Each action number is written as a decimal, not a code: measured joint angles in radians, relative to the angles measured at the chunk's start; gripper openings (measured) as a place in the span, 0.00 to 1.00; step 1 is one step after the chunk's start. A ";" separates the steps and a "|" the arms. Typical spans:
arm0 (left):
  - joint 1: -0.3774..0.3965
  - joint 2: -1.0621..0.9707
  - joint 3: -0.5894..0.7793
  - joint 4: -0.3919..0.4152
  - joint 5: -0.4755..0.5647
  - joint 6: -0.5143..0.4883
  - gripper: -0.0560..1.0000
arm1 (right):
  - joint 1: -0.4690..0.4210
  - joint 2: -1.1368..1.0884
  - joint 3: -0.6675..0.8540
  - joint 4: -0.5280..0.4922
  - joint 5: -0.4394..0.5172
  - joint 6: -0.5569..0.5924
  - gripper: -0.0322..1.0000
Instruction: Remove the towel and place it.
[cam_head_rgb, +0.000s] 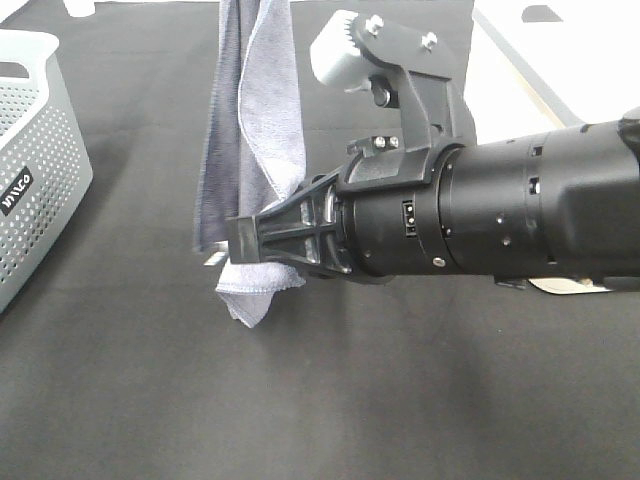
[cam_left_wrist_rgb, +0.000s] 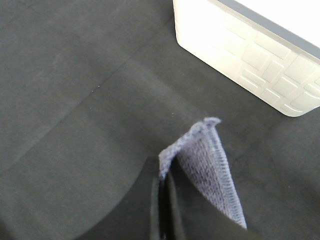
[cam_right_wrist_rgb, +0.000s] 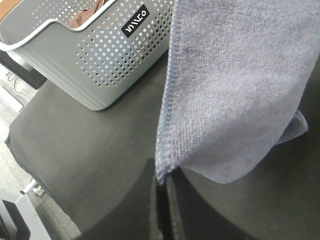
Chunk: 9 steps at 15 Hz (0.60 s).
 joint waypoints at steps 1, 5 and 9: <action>0.000 0.000 0.000 -0.007 0.000 0.005 0.05 | 0.000 0.000 0.000 0.000 0.001 0.019 0.04; 0.000 0.000 0.000 -0.020 0.000 0.012 0.05 | 0.000 -0.001 0.034 0.000 0.054 0.131 0.04; 0.000 0.000 0.000 -0.020 0.004 0.012 0.05 | -0.055 -0.003 0.099 0.000 0.089 0.226 0.04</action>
